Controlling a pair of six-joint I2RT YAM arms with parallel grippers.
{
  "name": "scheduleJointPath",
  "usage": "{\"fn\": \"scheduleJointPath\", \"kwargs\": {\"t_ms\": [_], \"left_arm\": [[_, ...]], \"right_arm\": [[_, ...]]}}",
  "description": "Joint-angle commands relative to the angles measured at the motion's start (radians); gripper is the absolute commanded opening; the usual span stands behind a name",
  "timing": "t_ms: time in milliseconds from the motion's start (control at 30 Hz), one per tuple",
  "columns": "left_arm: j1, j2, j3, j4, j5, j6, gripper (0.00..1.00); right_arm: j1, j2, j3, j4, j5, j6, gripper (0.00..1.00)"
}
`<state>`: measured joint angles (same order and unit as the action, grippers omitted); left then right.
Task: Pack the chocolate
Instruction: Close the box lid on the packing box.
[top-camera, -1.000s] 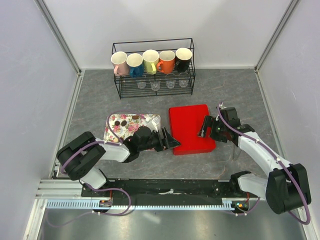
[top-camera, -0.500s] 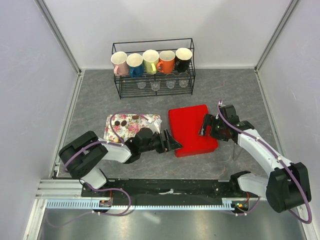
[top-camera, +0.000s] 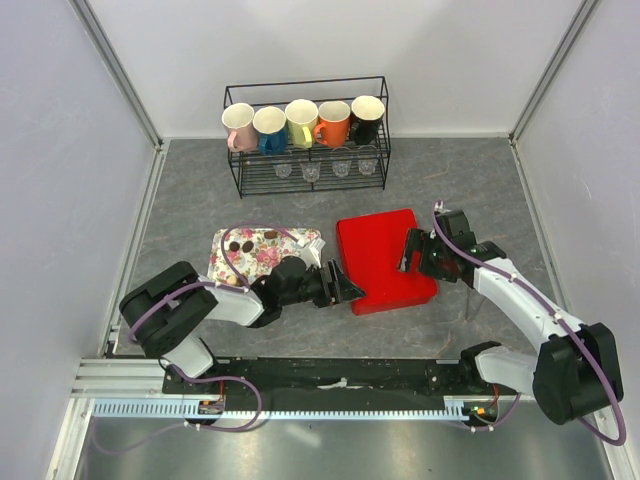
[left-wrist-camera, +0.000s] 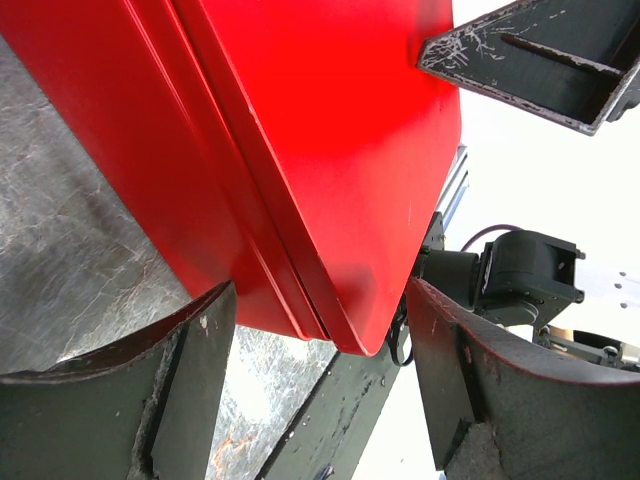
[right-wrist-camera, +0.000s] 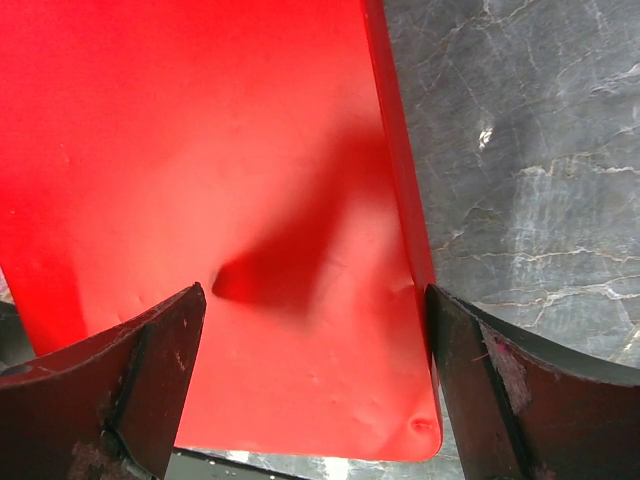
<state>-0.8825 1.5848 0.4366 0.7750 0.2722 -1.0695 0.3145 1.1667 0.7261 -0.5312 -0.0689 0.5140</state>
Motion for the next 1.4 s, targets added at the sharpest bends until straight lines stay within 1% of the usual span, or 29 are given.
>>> {"fn": "scheduleJointPath", "kwargs": {"t_ms": [0,67,200,267,400,567,700,867,967,1067,1200,1267,1367], "left_arm": [[-0.013,0.007,0.025,0.096,0.025,-0.030,0.75],[-0.013,0.009,0.027,0.098,0.027,-0.032,0.75],[-0.015,0.010,0.027,0.098,0.028,-0.030,0.75],[-0.015,0.014,0.025,0.096,0.028,-0.029,0.75],[-0.015,0.015,0.030,0.095,0.032,-0.029,0.75],[-0.015,0.018,0.042,0.080,0.035,-0.023,0.74],[-0.015,0.030,0.063,0.069,0.045,-0.018,0.74],[-0.021,0.030,0.067,0.069,0.055,-0.012,0.72],[-0.024,0.024,0.060,0.067,0.047,-0.012,0.74],[-0.024,0.012,0.051,0.069,0.035,-0.012,0.74],[-0.024,-0.009,0.040,0.050,0.009,-0.004,0.74],[-0.024,-0.019,0.040,0.040,-0.001,0.003,0.74],[-0.024,-0.023,0.037,0.035,-0.007,0.005,0.74]], "right_arm": [[0.014,-0.002,-0.004,0.051,0.020,-0.015,0.98],[0.012,0.011,-0.014,0.072,0.021,-0.031,0.98],[0.014,0.005,-0.048,0.176,-0.057,-0.060,0.98],[0.014,-0.001,-0.071,0.217,-0.072,-0.065,0.98],[0.014,0.021,-0.111,0.232,-0.077,-0.069,0.98],[0.014,0.014,-0.172,0.289,-0.144,-0.062,0.98],[0.015,-0.010,-0.175,0.313,-0.180,-0.071,0.98],[0.015,0.005,-0.177,0.326,-0.178,-0.074,0.98],[0.015,0.014,-0.177,0.327,-0.180,-0.068,0.98],[0.015,-0.010,-0.156,0.292,-0.148,-0.066,0.98],[0.017,-0.058,-0.099,0.235,-0.063,-0.077,0.98],[0.014,-0.052,-0.065,0.203,-0.013,-0.085,0.98],[0.014,-0.026,-0.039,0.192,0.003,-0.089,0.98]]}}
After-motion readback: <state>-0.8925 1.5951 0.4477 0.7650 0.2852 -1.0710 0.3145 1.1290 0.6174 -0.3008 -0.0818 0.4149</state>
